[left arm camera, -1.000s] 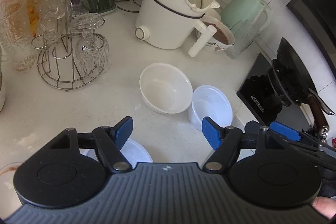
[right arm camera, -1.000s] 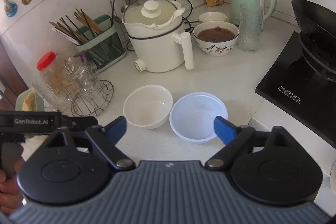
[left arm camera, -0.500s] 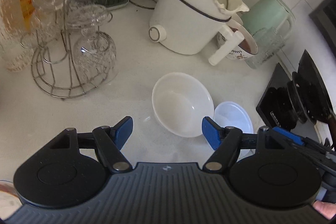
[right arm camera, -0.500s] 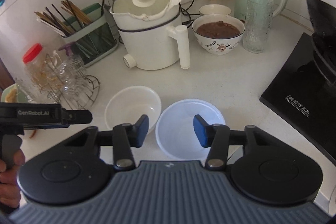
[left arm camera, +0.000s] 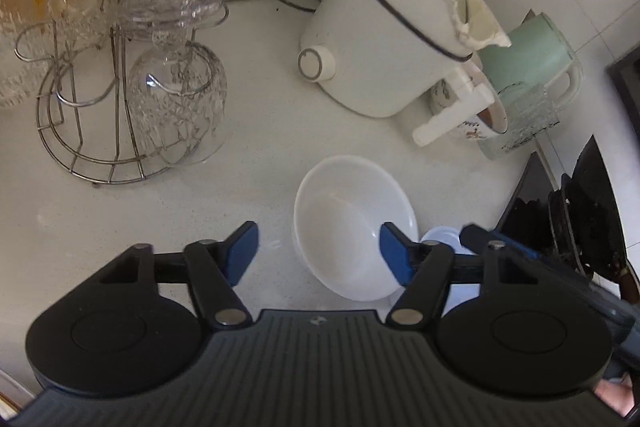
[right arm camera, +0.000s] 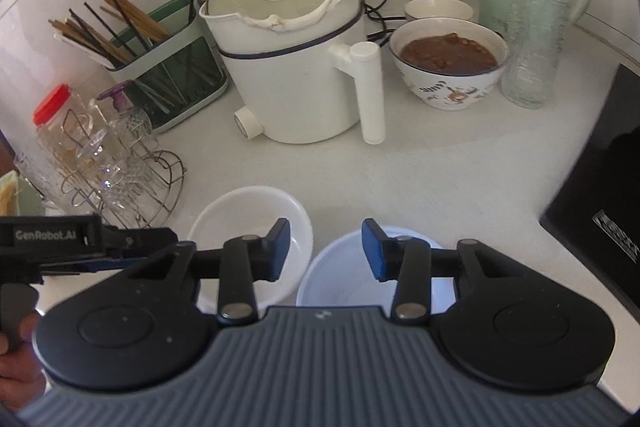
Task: Organize plates and bowls
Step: 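Close both grippers on the rim of the white ceramic bowl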
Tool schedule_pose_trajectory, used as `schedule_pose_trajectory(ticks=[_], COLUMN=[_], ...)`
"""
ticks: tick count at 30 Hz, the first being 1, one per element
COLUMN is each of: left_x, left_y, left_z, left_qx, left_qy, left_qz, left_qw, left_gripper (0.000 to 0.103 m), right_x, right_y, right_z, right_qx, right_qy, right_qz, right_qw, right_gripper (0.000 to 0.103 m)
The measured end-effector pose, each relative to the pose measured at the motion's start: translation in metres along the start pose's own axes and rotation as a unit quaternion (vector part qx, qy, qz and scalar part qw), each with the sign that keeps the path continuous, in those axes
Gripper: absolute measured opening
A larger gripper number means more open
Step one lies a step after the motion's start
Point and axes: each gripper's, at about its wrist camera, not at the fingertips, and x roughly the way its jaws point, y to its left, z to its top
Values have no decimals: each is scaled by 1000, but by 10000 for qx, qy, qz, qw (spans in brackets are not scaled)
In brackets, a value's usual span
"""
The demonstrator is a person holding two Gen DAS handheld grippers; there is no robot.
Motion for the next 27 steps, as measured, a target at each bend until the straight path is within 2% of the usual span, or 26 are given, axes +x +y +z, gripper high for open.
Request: schedule_pose_trajectory(ticks=[6,8,11,15,17,27], left_x=[18,22,26,32,32,10], left_y=[7,10,11,11,11,6], left_z=[-1,-1,-1,-2,-2,5], left_qx=[-71,-186,-196,-195,-272,-259], left_qy=[175,260,293,339,347,108], left_qz=[53,-66,-56,-149,-310,-270], left_qw=[9998,9995,9994,9991,9985,9992], left_gripper=[50,37,29,27,27,27], right_x=[30,40,49,60,61,52], right_y=[8,11,16,14,16,11], right_z=[5,5,3,4,4,6], right_qx=[-147,-191,-318,-257,-299,15], right_qy=[196,265,212,316,292,317], right_qz=[184,203,40,108,115,367], right_qw=[9995,9993,9993,9991,9991,9988], right_gripper=[36,31,27,22,21,21])
